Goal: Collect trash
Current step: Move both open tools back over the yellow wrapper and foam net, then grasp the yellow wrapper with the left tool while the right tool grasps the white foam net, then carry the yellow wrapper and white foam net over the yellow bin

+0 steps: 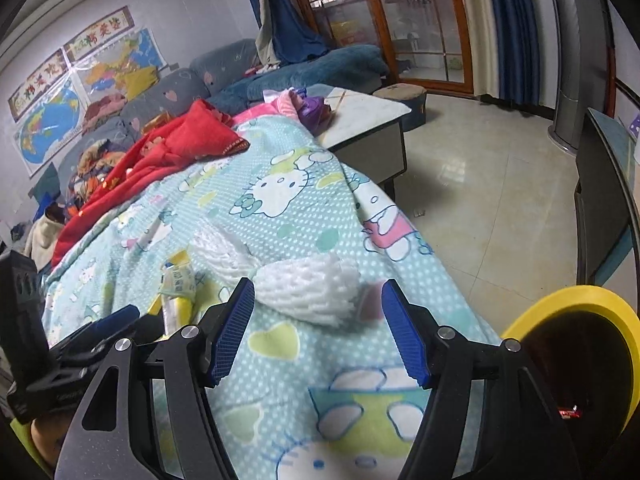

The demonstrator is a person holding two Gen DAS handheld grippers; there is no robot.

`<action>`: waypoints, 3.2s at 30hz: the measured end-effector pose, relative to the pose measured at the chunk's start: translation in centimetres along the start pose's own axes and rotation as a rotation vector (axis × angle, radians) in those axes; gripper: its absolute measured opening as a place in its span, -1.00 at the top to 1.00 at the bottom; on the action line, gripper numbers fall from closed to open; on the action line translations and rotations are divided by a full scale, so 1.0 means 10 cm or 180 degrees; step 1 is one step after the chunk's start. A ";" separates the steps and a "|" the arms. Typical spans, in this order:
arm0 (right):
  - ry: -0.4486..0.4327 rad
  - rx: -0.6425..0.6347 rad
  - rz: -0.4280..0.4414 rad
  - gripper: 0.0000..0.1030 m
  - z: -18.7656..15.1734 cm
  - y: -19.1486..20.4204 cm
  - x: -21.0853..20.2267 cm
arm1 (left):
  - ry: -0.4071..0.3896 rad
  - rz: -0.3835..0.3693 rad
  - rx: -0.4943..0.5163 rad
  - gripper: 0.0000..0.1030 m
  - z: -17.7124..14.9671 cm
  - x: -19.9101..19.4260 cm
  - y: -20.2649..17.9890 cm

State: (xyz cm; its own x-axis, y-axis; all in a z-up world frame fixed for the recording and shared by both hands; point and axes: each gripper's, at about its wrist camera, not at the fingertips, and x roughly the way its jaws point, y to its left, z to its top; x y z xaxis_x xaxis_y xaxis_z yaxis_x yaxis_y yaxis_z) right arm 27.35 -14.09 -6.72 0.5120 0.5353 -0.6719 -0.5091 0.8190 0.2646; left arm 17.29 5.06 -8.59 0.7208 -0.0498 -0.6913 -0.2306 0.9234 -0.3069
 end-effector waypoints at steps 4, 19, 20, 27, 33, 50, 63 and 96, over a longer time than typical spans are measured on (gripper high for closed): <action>0.0104 0.0011 0.0023 -0.21 0.01 0.00 0.17 | 0.0118 -0.0010 0.0059 -0.68 -0.03 0.08 -0.04; 0.0160 0.0173 0.0282 0.81 -0.24 0.01 0.00 | 0.0190 -0.0179 0.0025 0.38 -0.06 0.10 0.00; 0.0150 0.0174 0.0289 0.81 -0.25 0.01 -0.03 | 0.0191 -0.0215 0.0037 0.49 -0.06 0.09 -0.01; 0.0031 0.0197 0.0286 0.81 -0.33 -0.04 -0.31 | 0.0120 -0.0451 0.0172 0.66 -0.09 -0.01 -0.12; -0.0139 0.0295 0.0275 0.81 -0.34 -0.15 -0.60 | 0.0010 -0.0634 0.0305 0.67 -0.11 -0.14 -0.32; -0.0558 0.0610 0.0045 0.81 -0.39 -0.62 -1.24 | -0.0112 -0.0999 0.0691 0.67 -0.14 -0.35 -0.90; -0.0725 0.0747 -0.0155 0.81 -0.50 -0.86 -1.53 | -0.0110 -0.1153 0.0924 0.67 -0.23 -0.41 -1.18; -0.0897 0.1144 -0.0590 0.81 -0.93 -1.43 -1.95 | 0.0065 -0.1458 0.1586 0.67 -0.56 -0.36 -2.00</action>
State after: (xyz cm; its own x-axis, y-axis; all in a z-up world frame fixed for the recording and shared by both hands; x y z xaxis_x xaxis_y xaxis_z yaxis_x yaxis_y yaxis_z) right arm 18.21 -38.16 -3.86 0.7639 0.3681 -0.5300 -0.1461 0.8987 0.4136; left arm 15.69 -15.36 -3.60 0.6603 -0.4806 -0.5771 0.4277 0.8723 -0.2370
